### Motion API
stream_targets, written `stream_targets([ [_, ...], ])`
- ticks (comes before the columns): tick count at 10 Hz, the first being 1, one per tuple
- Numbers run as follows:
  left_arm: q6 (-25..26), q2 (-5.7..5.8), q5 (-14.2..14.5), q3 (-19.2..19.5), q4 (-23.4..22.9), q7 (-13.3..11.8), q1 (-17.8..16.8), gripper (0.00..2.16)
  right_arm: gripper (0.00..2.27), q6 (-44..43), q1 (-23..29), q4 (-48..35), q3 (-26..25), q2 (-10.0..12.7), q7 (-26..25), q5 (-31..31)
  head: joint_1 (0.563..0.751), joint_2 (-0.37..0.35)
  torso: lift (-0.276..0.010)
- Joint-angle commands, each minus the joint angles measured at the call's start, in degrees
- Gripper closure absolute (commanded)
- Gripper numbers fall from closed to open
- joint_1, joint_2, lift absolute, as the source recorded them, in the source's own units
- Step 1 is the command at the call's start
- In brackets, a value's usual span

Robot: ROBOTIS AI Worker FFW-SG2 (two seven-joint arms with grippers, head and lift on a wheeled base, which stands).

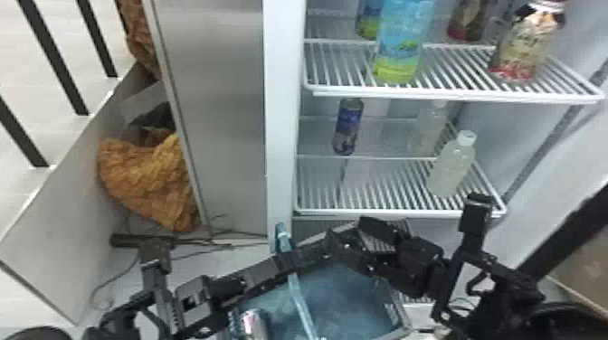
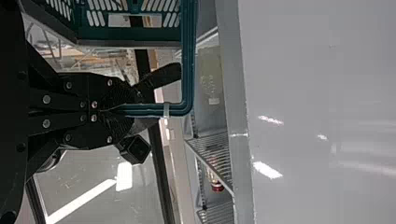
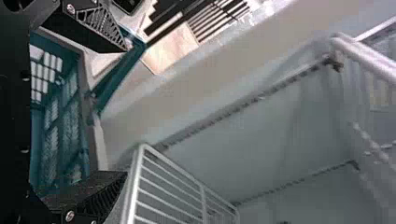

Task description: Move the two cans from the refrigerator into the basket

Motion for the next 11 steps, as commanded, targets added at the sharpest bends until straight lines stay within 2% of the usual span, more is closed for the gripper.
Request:
stream_targets([
  [1,0.0,0.0,0.1,0.1,0.0,0.0,0.1,1.21,0.11,-2.9,0.2,-0.5,-1.4,0.2,-0.8,0.1,0.695,-0.098,-0.219],
  [5,0.0,-0.09,0.1,0.2,0.0,0.0,0.3,1.21,0.1,-11.6,1.6,-1.0,-4.4,1.5,-5.6,2.2,0.695,-0.153,-0.219],
  [8,0.0,-0.09,0.1,0.2,0.0,0.0,0.3,1.21,0.1,-18.6,1.7,1.3,-4.6,2.0,-9.6,3.0,0.695,-0.199,-0.219],
  [11,0.0,-0.17,0.1,0.2,0.0,0.0,0.1,1.21,0.09,-23.7,-0.8,5.7,-4.4,2.2,-11.9,4.1,0.695,-0.222,-0.219],
])
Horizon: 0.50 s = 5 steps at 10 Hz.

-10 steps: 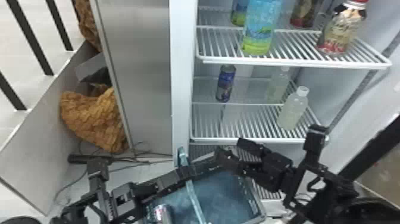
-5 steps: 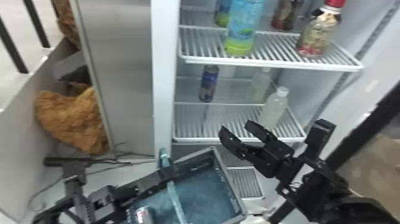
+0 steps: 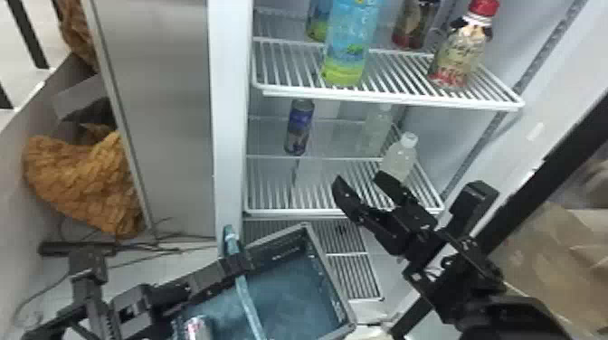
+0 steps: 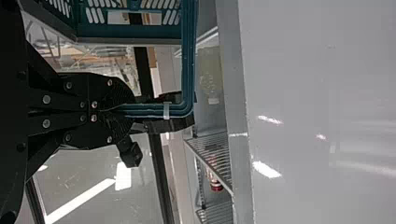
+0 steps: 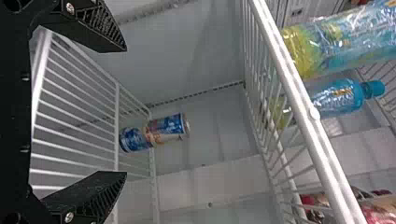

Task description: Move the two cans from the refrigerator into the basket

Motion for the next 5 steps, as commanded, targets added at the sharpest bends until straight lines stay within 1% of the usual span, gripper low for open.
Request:
stream_targets([
  [1,0.0,-0.01,0.0,-0.1,0.0,0.0,0.0,1.21,0.09,-2.2,-1.9,2.7,0.6,0.1,-0.7,0.4,0.695,-0.228,-0.219],
  [5,0.0,-0.01,0.0,-0.2,0.0,0.2,0.0,1.21,0.09,-6.0,-7.8,10.8,4.1,0.1,-3.2,1.9,0.695,-0.224,-0.219],
])
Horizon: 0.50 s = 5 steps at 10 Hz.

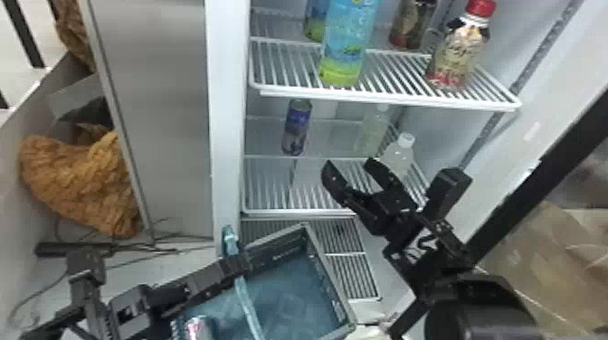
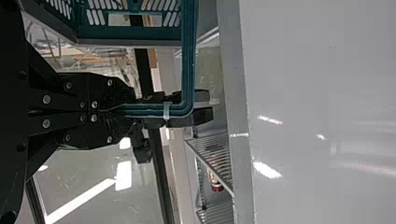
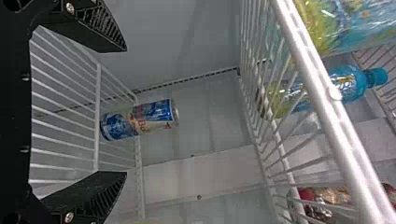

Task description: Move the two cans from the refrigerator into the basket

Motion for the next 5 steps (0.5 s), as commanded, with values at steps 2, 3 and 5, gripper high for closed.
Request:
stream_targets([
  [2,0.1,0.0,0.0,0.0,0.0,0.0,0.0,1.21,0.09,-1.6,-4.0,5.1,2.3,0.0,-1.0,1.3,0.695,-0.209,-0.219],
  [3,0.1,0.0,0.0,-0.1,0.0,0.1,0.0,1.21,0.09,-2.3,-5.3,6.5,3.1,0.0,-1.7,1.7,0.695,-0.202,-0.219],
  [5,0.1,0.0,0.0,0.0,0.0,0.1,0.0,1.21,0.09,-2.8,-7.3,8.6,3.9,0.4,-3.2,2.6,0.695,-0.191,-0.219],
])
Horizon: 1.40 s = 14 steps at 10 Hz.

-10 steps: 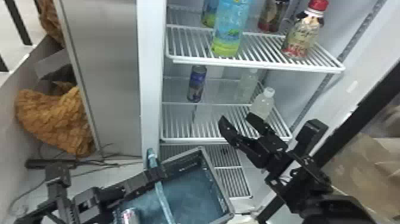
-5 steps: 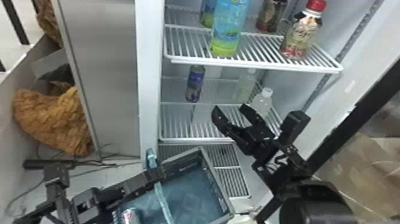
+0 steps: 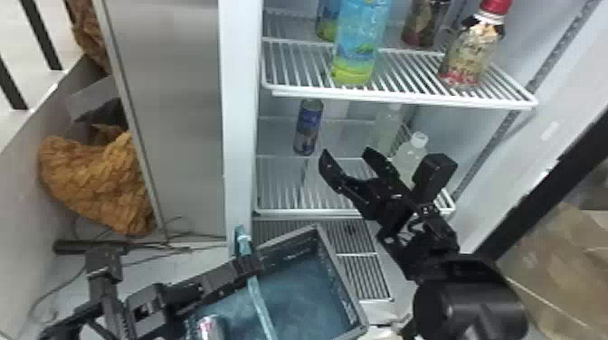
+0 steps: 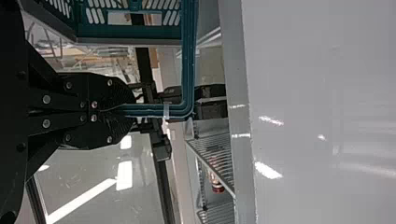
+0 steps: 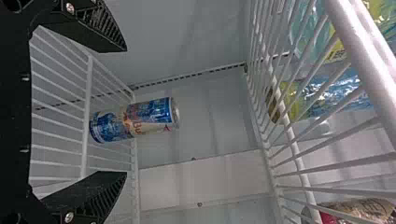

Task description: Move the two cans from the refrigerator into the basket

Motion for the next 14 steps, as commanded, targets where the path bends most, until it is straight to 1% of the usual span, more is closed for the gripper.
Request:
stream_targets([
  [1,0.1,0.0,0.0,0.0,0.0,0.0,0.0,1.21,0.09,-0.7,-2.0,2.7,0.8,0.1,-0.4,0.7,0.695,-0.189,-0.219],
  [5,0.1,0.09,-0.1,-0.1,0.0,0.1,-0.1,1.21,0.09,-1.8,-6.7,8.4,3.2,0.6,-2.9,2.0,0.695,-0.174,-0.219],
  [7,0.2,0.09,-0.1,-0.1,0.0,0.2,-0.1,1.21,0.09,-2.1,-8.5,10.8,3.4,1.0,-4.2,2.9,0.695,-0.168,-0.219],
  [11,0.2,0.18,-0.1,-0.1,0.1,0.2,-0.1,1.21,0.1,-2.6,-13.7,16.3,5.1,1.1,-5.9,4.8,0.695,-0.16,-0.219],
  [13,0.2,0.18,-0.1,-0.2,0.3,0.2,-0.1,1.21,0.1,-2.6,-15.1,18.4,5.6,1.3,-6.9,5.8,0.695,-0.155,-0.219],
  [14,0.2,0.35,-0.1,-0.3,0.3,0.2,-0.3,1.21,0.1,-2.6,-16.4,20.2,5.8,1.4,-7.1,6.7,0.695,-0.155,-0.219],
])
